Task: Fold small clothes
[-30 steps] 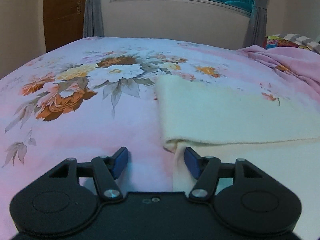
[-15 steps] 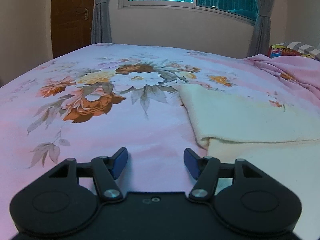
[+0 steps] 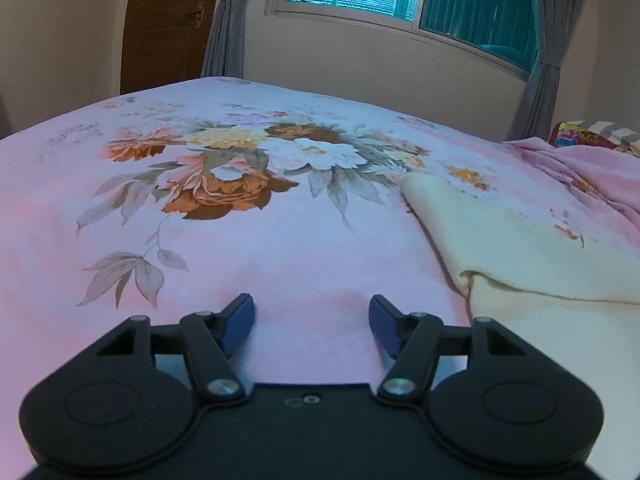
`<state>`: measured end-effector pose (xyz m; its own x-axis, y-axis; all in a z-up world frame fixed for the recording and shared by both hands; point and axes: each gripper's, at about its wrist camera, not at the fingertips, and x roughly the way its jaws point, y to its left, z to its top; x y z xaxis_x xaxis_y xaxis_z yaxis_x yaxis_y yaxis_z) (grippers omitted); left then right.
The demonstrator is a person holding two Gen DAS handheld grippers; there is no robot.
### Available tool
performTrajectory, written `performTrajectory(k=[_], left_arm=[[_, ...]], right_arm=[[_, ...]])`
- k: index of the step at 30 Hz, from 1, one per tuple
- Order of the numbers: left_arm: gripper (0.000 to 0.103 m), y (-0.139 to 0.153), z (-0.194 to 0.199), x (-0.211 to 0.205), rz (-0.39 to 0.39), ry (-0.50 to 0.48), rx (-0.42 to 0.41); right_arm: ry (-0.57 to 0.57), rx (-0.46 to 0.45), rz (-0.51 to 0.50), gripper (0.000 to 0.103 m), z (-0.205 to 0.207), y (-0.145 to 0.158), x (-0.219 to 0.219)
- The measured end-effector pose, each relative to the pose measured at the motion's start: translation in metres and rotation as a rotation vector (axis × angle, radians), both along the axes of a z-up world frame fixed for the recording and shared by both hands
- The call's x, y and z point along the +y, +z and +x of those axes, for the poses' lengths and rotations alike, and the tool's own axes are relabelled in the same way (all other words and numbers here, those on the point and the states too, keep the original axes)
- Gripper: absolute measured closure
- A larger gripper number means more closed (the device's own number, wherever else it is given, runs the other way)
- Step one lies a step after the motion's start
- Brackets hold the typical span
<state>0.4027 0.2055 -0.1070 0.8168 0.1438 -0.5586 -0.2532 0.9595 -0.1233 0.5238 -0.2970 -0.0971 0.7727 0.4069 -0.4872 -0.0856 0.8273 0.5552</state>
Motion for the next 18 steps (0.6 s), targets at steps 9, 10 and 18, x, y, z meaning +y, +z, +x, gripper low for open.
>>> performTrajectory(k=[9,10,18], left_arm=[[0.036,-0.003,0.0,0.001,-0.011,-0.009,-0.004],[0.036,-0.004,0.0,0.001,-0.013,-0.01,-0.004],[0.035,-0.004,0.001,-0.001,-0.007,-0.01,-0.002]], right_arm=[[0.047,0.003,0.016,0.08,0.012,-0.006,0.014],[0.053,0.018,0.025,0.095,0.019,-0.009,0.017],[0.003,-0.067,0.025,0.1,0.001,0.003,0.009]])
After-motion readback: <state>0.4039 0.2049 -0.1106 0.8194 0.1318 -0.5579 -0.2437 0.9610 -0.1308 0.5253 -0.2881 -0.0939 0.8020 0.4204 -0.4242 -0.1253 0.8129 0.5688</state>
